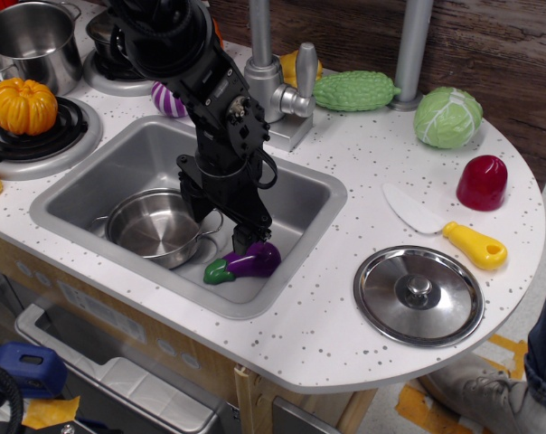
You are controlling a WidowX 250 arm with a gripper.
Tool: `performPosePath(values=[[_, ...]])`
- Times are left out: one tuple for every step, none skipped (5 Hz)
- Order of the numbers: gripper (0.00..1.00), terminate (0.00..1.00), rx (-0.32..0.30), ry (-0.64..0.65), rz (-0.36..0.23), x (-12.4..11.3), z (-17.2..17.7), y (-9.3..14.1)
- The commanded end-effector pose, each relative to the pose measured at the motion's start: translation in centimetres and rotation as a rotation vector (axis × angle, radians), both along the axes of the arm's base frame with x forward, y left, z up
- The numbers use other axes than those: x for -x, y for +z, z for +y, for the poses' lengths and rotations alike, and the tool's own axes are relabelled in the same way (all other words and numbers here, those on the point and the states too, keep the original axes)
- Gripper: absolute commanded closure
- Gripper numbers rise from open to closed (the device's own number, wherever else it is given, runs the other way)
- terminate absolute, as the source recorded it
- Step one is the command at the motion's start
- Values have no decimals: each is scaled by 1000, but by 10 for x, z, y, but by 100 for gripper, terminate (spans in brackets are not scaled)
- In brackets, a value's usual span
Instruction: Put eggplant in pot or pan
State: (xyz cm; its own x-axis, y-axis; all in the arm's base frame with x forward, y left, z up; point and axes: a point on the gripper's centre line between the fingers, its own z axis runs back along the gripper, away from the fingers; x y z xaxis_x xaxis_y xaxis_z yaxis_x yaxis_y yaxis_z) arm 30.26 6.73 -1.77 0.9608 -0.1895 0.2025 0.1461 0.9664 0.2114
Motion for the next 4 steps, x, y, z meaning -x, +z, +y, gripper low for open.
performPosePath(values=[[0,0,0,0,0,0,0,0],[0,0,4,-45,-23,-6,-4,-9],[0,0,-7,-70,-41,-11,-8,-18],[0,0,13,-73,-53,-12,-6,-28]])
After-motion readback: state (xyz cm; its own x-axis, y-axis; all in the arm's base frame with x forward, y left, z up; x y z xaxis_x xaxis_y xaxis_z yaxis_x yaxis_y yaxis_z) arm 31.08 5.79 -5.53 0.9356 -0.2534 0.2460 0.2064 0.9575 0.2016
